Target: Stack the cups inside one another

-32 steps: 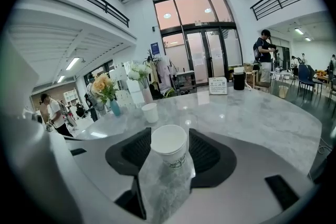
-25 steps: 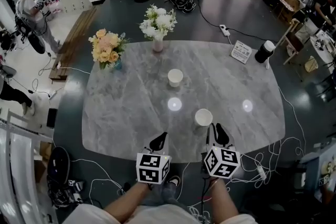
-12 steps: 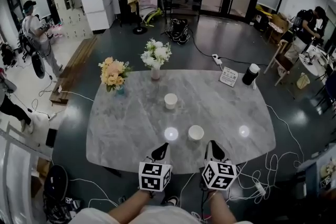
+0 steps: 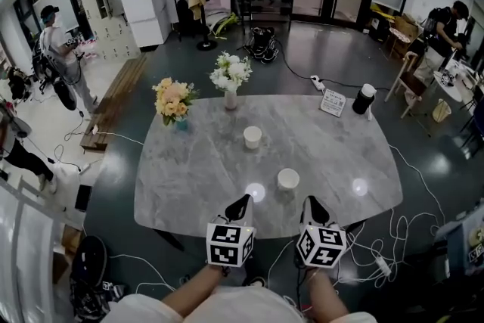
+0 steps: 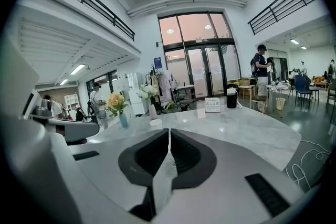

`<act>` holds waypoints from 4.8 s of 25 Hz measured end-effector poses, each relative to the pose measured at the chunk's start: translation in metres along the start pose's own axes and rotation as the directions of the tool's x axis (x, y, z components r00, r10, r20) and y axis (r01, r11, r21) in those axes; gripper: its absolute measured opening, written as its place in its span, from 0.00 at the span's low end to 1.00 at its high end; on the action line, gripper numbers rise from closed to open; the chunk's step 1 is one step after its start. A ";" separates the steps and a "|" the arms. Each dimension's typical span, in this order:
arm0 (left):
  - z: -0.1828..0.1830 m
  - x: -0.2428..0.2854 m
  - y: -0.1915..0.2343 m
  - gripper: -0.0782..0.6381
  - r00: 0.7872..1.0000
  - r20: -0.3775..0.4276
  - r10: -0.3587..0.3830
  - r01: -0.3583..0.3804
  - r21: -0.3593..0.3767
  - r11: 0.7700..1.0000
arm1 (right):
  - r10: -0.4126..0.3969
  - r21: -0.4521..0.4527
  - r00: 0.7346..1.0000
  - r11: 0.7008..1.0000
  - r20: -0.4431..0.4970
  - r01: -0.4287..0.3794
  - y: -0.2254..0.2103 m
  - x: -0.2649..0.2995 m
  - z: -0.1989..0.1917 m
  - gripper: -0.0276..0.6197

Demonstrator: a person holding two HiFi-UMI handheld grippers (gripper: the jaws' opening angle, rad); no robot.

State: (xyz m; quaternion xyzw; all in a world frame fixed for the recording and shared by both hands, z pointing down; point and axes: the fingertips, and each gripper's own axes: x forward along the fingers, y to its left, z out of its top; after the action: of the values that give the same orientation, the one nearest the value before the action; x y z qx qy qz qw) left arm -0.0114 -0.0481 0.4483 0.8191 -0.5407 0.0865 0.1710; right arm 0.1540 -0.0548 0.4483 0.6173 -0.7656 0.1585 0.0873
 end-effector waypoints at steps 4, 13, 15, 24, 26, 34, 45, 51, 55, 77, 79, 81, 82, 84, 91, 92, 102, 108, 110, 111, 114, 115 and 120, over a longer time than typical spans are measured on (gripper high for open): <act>-0.003 -0.006 -0.002 0.10 1.000 -0.004 -0.007 0.007 -0.003 1.000 | 0.007 -0.001 1.000 1.000 0.010 -0.007 0.002 -0.006 0.001 0.07; -0.007 -0.010 -0.006 0.10 1.000 -0.015 -0.014 0.014 0.015 1.000 | 0.005 0.004 1.000 1.000 0.008 -0.005 0.003 -0.014 -0.001 0.07; -0.007 -0.010 -0.007 0.10 1.000 -0.020 -0.018 0.019 0.026 0.999 | 0.004 0.003 1.000 1.000 0.010 -0.004 0.003 -0.016 0.000 0.07; -0.010 -0.006 -0.003 0.10 0.999 -0.032 -0.017 0.017 0.010 1.000 | -0.001 0.010 1.000 1.000 -0.002 0.001 0.005 -0.010 -0.002 0.07; -0.011 -0.005 -0.001 0.10 0.999 -0.034 -0.011 0.011 0.003 1.000 | 0.000 0.011 1.000 1.000 -0.007 0.000 0.005 -0.009 -0.003 0.07; -0.017 0.004 0.017 0.10 0.999 -0.050 0.016 -0.017 -0.023 1.000 | 0.049 0.036 0.999 0.998 -0.013 -0.048 0.024 0.015 0.002 0.07; -0.014 0.026 0.068 0.10 0.995 -0.066 0.080 -0.083 -0.052 0.995 | 0.139 0.043 0.990 0.989 -0.022 -0.138 0.065 0.073 0.015 0.07; -0.011 0.043 0.103 0.10 0.991 -0.090 0.099 -0.105 -0.065 0.992 | 0.177 0.055 0.983 0.983 -0.046 -0.175 0.092 0.116 0.018 0.07; -0.014 0.060 0.126 0.10 0.987 -0.115 0.111 -0.120 -0.079 0.990 | 0.196 0.054 0.979 0.980 -0.063 -0.192 0.110 0.148 0.019 0.07; -0.043 0.145 0.204 0.10 0.969 -0.214 0.123 -0.154 -0.138 0.978 | 0.137 0.107 0.967 0.987 -0.214 -0.116 0.107 0.278 -0.036 0.19; -0.047 0.148 0.208 0.10 0.966 -0.226 0.123 -0.158 -0.144 0.977 | 0.137 0.110 0.965 0.987 -0.225 -0.114 0.107 0.286 -0.040 0.21; -0.050 0.151 0.212 0.10 0.964 -0.235 0.123 -0.161 -0.149 0.976 | 0.136 0.111 0.961 0.988 -0.240 -0.112 0.105 0.294 -0.044 0.24; -0.050 0.152 0.213 0.10 0.963 -0.238 0.123 -0.162 -0.151 0.975 | 0.134 0.109 0.960 0.988 -0.248 -0.110 0.105 0.297 -0.046 0.25; -0.053 0.154 0.217 0.10 0.962 -0.245 0.124 -0.166 -0.158 0.973 | 0.128 0.102 0.957 0.989 -0.259 -0.105 0.104 0.304 -0.050 0.28; -0.061 0.159 0.229 0.10 0.955 -0.266 0.133 -0.183 -0.173 0.968 | 0.103 0.070 0.950 0.994 -0.294 -0.086 0.103 0.325 -0.064 0.36; -0.062 0.160 0.230 0.10 0.954 -0.267 0.134 -0.184 -0.174 0.967 | 0.097 0.065 0.950 0.995 -0.297 -0.082 0.102 0.327 -0.065 0.36; -0.071 0.166 0.241 0.10 0.948 -0.288 0.135 -0.194 -0.191 0.962 | 0.058 -0.002 0.952 0.998 -0.302 -0.061 0.099 0.352 -0.069 0.39; -0.076 0.166 0.243 0.10 0.946 -0.298 0.130 -0.194 -0.195 0.962 | 0.050 -0.018 0.951 0.998 -0.306 -0.058 0.100 0.360 -0.071 0.40; -0.077 0.165 0.244 0.10 0.945 -0.299 0.131 -0.195 -0.195 0.961 | 0.043 -0.021 0.952 0.998 -0.305 -0.052 0.099 0.361 -0.070 0.40; -0.077 0.165 0.244 0.10 0.945 -0.299 0.132 -0.196 -0.195 0.961 | 0.040 -0.021 0.952 0.999 -0.303 -0.049 0.099 0.362 -0.070 0.40; -0.079 0.163 0.245 0.10 0.944 -0.301 0.136 -0.200 -0.196 0.960 | 0.028 -0.025 0.954 0.999 -0.297 -0.037 0.097 0.363 -0.069 0.39; -0.079 0.162 0.245 0.10 0.944 -0.302 0.137 -0.202 -0.196 0.959 | 0.025 -0.025 0.955 0.999 -0.295 -0.033 0.096 0.364 -0.068 0.39; -0.081 0.159 0.245 0.10 0.942 -0.304 0.140 -0.205 -0.197 0.959 | 0.029 -0.016 0.958 0.999 -0.284 -0.035 0.095 0.362 -0.065 0.39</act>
State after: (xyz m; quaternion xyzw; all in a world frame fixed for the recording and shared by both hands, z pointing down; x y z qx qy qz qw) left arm -0.1681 -0.2413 0.6214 0.7223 -0.5865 0.1572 0.3311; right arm -0.0226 -0.3468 0.6152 0.5747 -0.7567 0.2389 0.2001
